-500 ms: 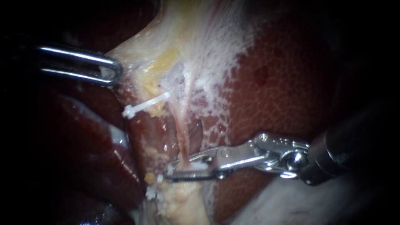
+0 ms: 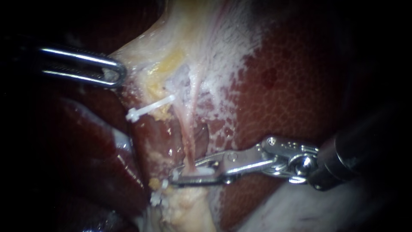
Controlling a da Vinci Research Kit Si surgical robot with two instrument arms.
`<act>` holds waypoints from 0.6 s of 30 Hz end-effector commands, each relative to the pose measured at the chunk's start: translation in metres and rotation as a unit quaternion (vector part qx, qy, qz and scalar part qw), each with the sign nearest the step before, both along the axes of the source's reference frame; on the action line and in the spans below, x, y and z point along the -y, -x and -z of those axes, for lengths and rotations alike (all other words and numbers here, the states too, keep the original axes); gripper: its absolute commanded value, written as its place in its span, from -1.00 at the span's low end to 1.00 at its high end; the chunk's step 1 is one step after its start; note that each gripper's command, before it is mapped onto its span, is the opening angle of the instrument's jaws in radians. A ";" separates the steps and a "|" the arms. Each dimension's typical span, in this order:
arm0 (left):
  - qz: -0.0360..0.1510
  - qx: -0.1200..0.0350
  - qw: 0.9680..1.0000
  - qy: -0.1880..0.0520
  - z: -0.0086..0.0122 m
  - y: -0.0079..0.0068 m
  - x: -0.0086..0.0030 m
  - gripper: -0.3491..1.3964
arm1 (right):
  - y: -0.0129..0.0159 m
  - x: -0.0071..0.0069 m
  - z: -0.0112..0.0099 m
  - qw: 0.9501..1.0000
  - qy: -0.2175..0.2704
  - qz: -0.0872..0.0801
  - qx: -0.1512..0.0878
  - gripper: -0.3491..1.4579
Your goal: Going back first clip right tube
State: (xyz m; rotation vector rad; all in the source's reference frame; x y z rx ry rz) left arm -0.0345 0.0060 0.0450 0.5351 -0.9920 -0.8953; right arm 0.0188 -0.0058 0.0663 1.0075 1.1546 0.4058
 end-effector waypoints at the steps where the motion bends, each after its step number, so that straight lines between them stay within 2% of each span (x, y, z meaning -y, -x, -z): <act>1: 0.000 0.000 1.000 0.000 0.0000 0.0000 0.0000 -1.00 | -0.0002 0.0000 0.0000 1.000 0.014 -0.001 -0.004 -0.62; 6: 0.000 0.000 1.000 0.000 0.0000 0.0000 0.0000 -1.00 | -0.0005 -0.0001 0.0000 0.998 0.055 0.003 -0.020 -0.28; 9: 0.000 0.000 1.000 0.000 0.0000 0.0000 0.0000 -1.00 | -0.0008 -0.0001 0.0000 0.995 0.090 0.006 -0.034 -0.15; 13: 0.000 0.000 1.000 0.000 0.0000 0.0000 0.0000 -1.00 | -0.0011 -0.0004 0.0000 0.989 0.136 0.010 -0.052 -0.06; 18: 0.000 0.000 1.000 0.000 0.0000 0.0000 0.0000 -1.00 | -0.0013 -0.0009 0.0002 0.985 0.160 0.011 -0.065 -0.01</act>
